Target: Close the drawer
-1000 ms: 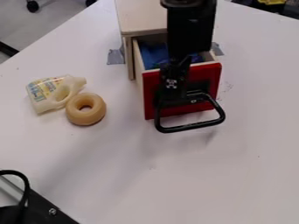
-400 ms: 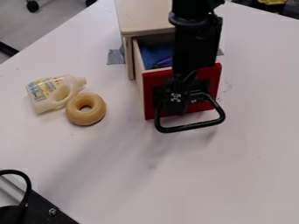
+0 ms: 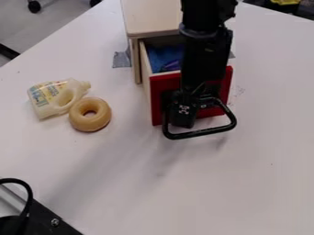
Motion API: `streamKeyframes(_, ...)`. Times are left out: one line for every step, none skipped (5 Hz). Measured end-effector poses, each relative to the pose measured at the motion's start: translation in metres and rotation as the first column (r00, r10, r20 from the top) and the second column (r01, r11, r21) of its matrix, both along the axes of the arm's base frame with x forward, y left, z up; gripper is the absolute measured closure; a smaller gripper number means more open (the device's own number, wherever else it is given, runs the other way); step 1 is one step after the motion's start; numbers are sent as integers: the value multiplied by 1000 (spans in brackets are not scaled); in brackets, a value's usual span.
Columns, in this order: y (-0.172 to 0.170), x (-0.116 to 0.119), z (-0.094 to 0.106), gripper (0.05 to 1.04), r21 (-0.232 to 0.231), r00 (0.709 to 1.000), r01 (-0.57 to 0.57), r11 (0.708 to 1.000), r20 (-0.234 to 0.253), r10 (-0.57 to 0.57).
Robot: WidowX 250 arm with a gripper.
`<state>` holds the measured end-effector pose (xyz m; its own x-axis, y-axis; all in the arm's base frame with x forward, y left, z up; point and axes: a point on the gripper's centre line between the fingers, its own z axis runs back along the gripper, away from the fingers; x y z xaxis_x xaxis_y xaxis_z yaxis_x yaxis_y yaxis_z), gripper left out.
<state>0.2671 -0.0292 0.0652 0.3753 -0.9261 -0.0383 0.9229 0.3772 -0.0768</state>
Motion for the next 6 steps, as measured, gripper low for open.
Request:
streamKeyframes(2,2,-2,85,7,1000,0,1000,8,0)
streamKeyframes(7,8,0,86,5,999,-29,1000,34,29)
streamKeyframes(16,14,0,85,2,996,-63,998,70,63)
streamKeyframes(26,18,0,85,-2,991,-101,995,89,100)
streamKeyframes(30,19,1,85,-4,988,-117,993,97,116)
streamKeyframes(33,25,3,85,-8,981,-125,992,150,125)
